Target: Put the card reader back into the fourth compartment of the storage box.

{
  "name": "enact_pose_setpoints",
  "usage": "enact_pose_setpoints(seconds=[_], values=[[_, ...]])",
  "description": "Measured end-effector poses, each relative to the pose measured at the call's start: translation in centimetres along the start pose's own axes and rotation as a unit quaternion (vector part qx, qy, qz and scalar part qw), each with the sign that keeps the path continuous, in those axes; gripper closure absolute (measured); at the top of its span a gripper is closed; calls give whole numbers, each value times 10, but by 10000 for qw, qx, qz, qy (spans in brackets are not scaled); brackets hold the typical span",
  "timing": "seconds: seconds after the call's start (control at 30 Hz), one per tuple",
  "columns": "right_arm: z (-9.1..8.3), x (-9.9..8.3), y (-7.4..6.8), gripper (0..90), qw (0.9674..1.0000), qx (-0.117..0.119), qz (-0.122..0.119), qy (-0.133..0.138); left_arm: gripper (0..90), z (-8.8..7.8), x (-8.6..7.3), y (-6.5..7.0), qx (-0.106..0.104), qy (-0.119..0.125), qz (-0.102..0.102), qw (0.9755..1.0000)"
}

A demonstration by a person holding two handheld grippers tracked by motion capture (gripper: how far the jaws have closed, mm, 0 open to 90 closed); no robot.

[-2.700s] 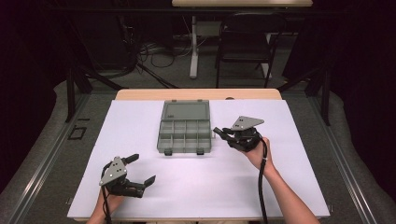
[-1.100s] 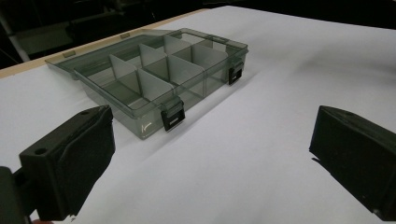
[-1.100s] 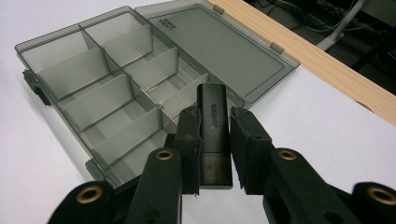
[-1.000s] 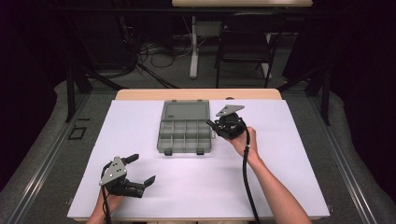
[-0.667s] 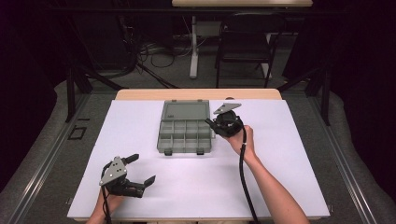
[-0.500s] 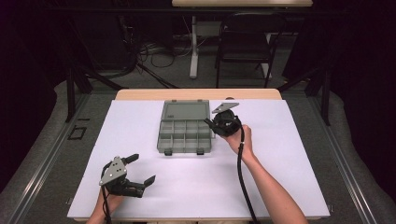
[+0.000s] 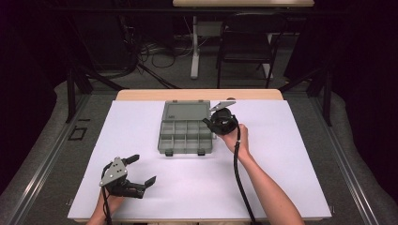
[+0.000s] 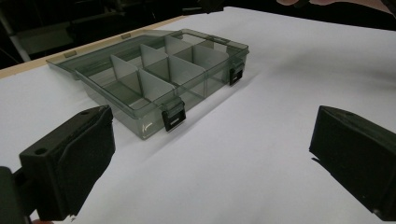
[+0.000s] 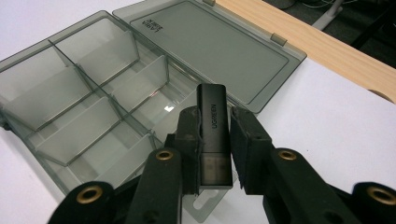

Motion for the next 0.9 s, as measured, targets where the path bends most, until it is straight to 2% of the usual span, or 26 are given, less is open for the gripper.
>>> enact_pose_setpoints(seconds=[0.33,0.6,0.9], values=[[10,0,0,737,9999,-58,123,-90,1,0,0,1,13,2,1,10000],[19,-3,2,737,9993,-150,309,-134,1,0,0,1,-2,8,-2,10000],[25,-3,0,737,9988,-223,380,-220,1,0,0,1,-1,5,-1,10000]])
Point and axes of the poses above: each handheld gripper's, and its own axes: z roughly forward along the jaws, x roughly out of its top, y roughly to its right, the point moved 8 cm from there along z, roughly forward along the jaws, and after that the axes turned 5 degrees about -z, right-handed, at the moved point
